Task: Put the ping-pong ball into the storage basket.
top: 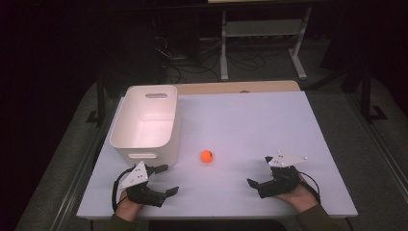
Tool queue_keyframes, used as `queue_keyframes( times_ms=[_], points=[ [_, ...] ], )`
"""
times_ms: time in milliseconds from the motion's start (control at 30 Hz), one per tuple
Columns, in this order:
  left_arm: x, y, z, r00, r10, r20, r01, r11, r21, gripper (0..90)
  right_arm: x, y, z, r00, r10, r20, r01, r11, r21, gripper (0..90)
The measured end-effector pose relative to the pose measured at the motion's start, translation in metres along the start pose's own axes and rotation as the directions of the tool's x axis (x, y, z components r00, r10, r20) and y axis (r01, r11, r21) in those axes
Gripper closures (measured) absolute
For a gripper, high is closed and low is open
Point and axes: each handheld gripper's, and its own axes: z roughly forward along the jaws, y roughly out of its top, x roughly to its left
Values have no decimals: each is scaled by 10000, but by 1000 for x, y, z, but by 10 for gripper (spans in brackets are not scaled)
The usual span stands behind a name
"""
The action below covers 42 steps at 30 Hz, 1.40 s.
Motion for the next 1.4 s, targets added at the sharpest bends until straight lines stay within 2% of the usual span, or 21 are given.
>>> queue_keyframes(
  times_ms=[300,433,933,1300,1400],
  points=[
    [1,0,0,10000,-49,-12,49,10000,-21,138,-1,1,0,10000,92,-21,-92,9999,-69,0],
    [0,0,0,10000,-15,5,15,10000,-28,138,-1,3,1,9996,270,-112,-272,9995,-154,0],
    [0,0,-1,10000,22,-10,-23,9999,-111,138,1,14,5,9996,199,-195,-199,9998,-14,0],
    [0,-1,-1,10000,14,20,-13,9999,-168,138,3,15,12,9989,219,-410,-198,9985,509,0],
    [0,-1,-1,10000,-7,21,7,9999,-158,138,5,16,15,9991,97,-415,-72,9983,582,0]
  ],
)
